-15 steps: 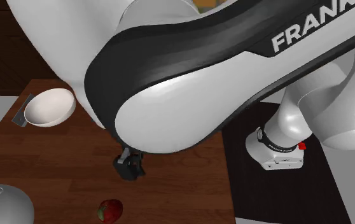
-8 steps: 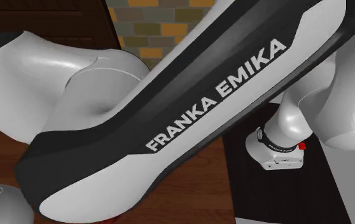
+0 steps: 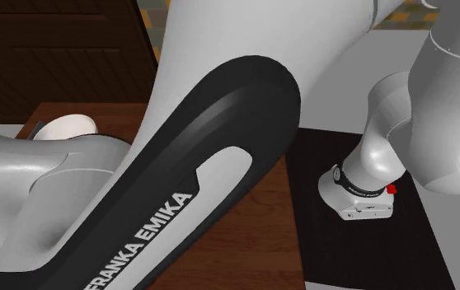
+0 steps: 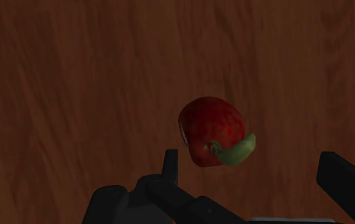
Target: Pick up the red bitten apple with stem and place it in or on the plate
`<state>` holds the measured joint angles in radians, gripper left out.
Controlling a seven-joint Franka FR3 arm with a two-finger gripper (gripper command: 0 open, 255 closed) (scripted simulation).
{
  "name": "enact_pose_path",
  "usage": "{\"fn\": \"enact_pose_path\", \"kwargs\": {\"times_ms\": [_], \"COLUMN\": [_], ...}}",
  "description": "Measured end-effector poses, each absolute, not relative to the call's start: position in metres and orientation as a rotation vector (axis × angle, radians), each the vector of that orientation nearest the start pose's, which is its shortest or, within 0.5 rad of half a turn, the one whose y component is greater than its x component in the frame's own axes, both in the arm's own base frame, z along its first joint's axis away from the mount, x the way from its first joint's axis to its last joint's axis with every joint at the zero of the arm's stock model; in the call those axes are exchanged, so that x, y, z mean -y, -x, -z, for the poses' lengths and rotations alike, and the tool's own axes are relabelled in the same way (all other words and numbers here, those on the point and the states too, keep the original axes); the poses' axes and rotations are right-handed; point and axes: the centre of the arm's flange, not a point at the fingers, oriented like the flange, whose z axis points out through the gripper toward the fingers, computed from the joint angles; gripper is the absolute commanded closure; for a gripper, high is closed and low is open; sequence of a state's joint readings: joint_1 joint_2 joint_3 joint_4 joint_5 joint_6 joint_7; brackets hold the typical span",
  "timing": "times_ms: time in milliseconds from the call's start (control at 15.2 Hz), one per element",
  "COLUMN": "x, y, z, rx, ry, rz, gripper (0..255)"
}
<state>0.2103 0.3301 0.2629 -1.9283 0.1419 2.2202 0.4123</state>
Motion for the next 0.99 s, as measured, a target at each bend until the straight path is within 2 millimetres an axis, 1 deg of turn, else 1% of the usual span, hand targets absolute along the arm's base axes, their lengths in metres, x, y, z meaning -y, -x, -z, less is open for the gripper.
{"fn": "enact_pose_path", "kwargs": {"times_ms": [132,462,858,924,990], "x": [-0.282,-0.287,-0.288,-0.288,-0.288], "y": [-0.549,-0.548,-0.548,-0.548,-0.548], "z": [-0.312,-0.287,-0.283,-0.283,-0.283], "rx": [-0.059,-0.059,-0.059,-0.059,-0.059], "ry": [2.971,2.971,2.971,2.971,2.971], "rz": [-0.166,-0.165,-0.165,-0.165,-0.165], "gripper": [0,0,0,255,255]}}
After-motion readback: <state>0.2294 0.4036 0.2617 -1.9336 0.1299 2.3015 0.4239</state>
